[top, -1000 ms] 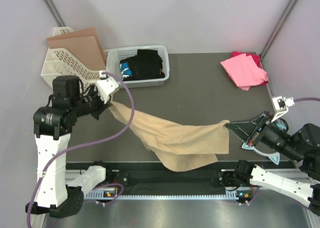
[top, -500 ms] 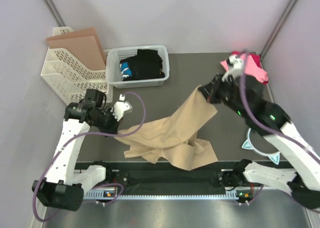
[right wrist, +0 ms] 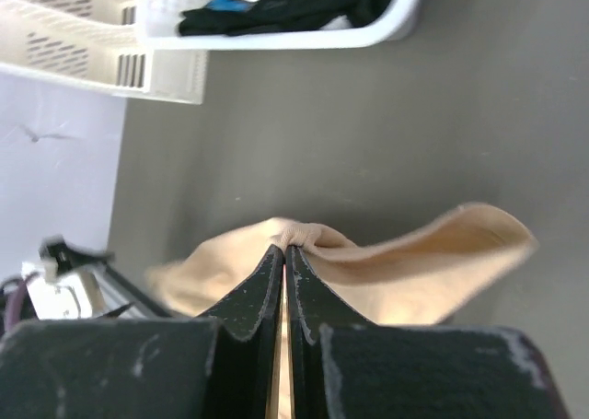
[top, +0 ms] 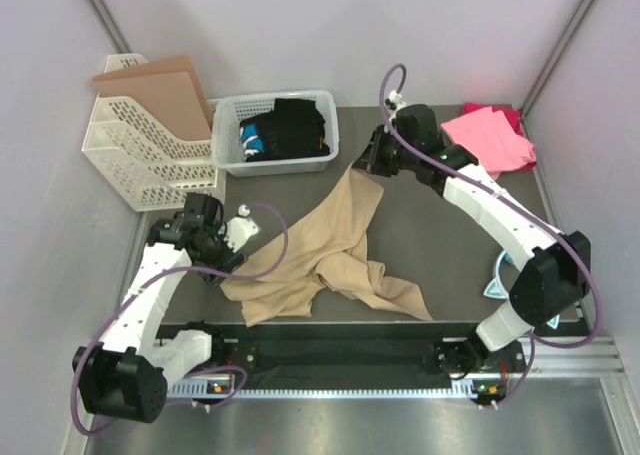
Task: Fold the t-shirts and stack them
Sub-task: Flatten out the tshirt
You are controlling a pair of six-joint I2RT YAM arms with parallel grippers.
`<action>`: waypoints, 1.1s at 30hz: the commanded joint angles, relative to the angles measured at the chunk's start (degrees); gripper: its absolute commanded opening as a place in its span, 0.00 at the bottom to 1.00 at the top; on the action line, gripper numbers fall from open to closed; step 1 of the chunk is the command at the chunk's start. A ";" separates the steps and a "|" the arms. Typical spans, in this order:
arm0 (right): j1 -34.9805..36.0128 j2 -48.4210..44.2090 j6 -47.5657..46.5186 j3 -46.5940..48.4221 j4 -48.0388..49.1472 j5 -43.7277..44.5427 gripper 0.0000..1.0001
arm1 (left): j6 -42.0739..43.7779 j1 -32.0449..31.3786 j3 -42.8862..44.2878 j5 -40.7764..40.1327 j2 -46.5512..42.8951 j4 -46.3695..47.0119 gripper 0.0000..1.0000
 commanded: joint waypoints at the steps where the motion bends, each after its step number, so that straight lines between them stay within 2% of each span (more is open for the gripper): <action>1: 1.97 -1.28 0.81 1.64 6.62 -2.78 0.00 | -1.61 -0.03 9.28 -3.93 0.73 10.71 0.82; 3: 2.06 -0.84 0.81 0.58 7.32 -2.69 0.00 | -3.10 -0.20 14.89 0.63 1.35 10.19 0.95; 5: 1.88 0.39 0.20 0.58 7.50 -2.16 0.00 | -6.08 -3.27 18.43 7.13 2.41 7.48 0.95; 7: 1.62 1.97 -0.24 1.28 7.76 -1.98 0.00 | -8.81 -11.77 20.81 8.39 3.99 6.24 0.93; 9: 1.09 3.20 -0.16 2.07 7.85 -2.33 0.00 | -12.15 -19.42 18.03 5.51 5.04 7.54 0.91; 10: 1.00 4.17 -0.16 2.94 7.77 -2.60 0.00 | -14.08 -26.50 16.44 4.10 5.57 9.90 0.91; 12: 0.74 4.70 -0.24 3.48 7.59 -2.51 0.00 | -15.23 -30.34 13.45 3.56 9.06 11.50 0.88; 15: 0.65 4.70 -0.42 3.30 7.24 -2.25 0.00 | -17.08 -31.93 12.12 5.14 14.25 14.40 0.84; 20: 0.30 2.24 -0.68 0.67 7.76 -1.81 0.00 | -16.47 -33.08 9.92 2.34 19.27 22.13 0.81; 26: -0.40 0.92 -0.95 -0.92 7.94 -2.07 0.00 | -17.08 -33.08 10.62 1.71 26.83 23.98 0.75; 29: -0.49 1.19 -0.95 -1.18 8.12 -2.16 0.00 | -17.17 -33.08 10.71 3.38 28.59 24.87 0.68; 33: -1.02 1.54 -0.95 -1.44 8.38 -2.51 0.00 | -17.44 -33.08 10.01 4.00 30.18 25.74 0.66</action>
